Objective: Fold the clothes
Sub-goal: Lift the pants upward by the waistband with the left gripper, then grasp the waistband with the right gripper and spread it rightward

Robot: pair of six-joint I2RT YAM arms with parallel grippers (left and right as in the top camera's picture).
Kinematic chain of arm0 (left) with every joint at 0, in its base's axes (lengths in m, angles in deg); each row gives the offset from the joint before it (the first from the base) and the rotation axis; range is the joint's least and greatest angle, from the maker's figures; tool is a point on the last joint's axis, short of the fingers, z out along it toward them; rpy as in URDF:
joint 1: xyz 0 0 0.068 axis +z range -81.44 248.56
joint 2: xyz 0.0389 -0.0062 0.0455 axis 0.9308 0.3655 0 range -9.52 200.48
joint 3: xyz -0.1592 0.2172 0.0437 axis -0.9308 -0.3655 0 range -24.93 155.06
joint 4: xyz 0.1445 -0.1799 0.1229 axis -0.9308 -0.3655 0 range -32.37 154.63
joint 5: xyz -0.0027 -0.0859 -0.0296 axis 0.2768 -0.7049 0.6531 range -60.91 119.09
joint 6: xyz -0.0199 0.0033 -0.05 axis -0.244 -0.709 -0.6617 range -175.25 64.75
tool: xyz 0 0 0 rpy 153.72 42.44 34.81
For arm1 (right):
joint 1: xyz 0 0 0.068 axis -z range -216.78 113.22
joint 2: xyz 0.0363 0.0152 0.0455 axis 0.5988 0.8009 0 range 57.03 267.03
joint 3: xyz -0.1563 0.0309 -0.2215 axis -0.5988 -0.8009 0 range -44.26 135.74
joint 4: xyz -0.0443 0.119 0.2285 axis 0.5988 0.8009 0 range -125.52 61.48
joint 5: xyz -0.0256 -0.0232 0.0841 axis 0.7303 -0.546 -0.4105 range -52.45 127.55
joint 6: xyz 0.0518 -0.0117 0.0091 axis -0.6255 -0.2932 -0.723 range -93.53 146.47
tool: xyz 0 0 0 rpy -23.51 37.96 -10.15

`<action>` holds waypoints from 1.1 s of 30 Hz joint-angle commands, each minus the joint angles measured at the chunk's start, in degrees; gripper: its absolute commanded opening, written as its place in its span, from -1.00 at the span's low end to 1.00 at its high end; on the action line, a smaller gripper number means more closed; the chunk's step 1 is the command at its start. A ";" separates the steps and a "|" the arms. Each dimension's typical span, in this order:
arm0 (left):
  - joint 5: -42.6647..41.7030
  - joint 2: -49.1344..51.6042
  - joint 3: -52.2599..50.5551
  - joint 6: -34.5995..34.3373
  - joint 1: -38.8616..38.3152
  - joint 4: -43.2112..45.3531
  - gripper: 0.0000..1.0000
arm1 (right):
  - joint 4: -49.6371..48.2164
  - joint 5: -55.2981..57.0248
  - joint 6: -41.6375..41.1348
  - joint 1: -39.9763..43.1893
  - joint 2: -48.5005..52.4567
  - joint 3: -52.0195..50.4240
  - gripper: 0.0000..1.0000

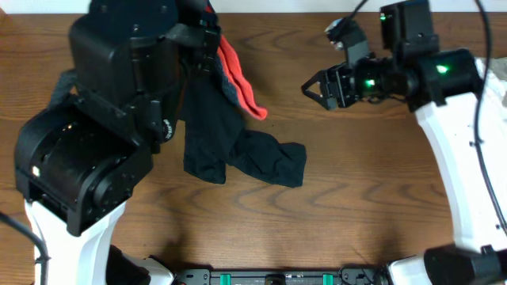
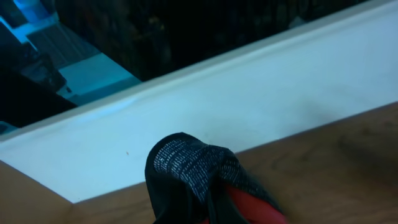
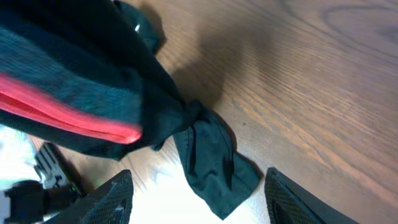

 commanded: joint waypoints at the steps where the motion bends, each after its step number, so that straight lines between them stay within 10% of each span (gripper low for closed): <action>1: 1.01 -0.66 2.27 1.03 -0.09 1.97 -0.88 | -0.13 -7.65 8.76 -1.55 3.61 -0.98 0.40; 12: 1.07 -1.07 2.29 1.92 -0.07 3.91 -0.88 | -0.90 -18.23 25.99 -8.74 8.66 -1.03 0.54; 24: 1.05 -1.20 2.29 1.88 -0.09 3.89 -0.88 | -13.86 -13.38 22.69 -11.23 8.68 -1.05 0.46; 30: 1.05 -1.73 2.29 1.90 -0.07 3.91 -0.88 | -12.24 -11.63 21.53 -11.58 8.68 -1.05 -0.96; 33: 2.34 -2.01 2.29 1.97 -0.07 4.37 -0.88 | -13.77 -1.42 12.61 -10.86 8.09 -0.98 -0.98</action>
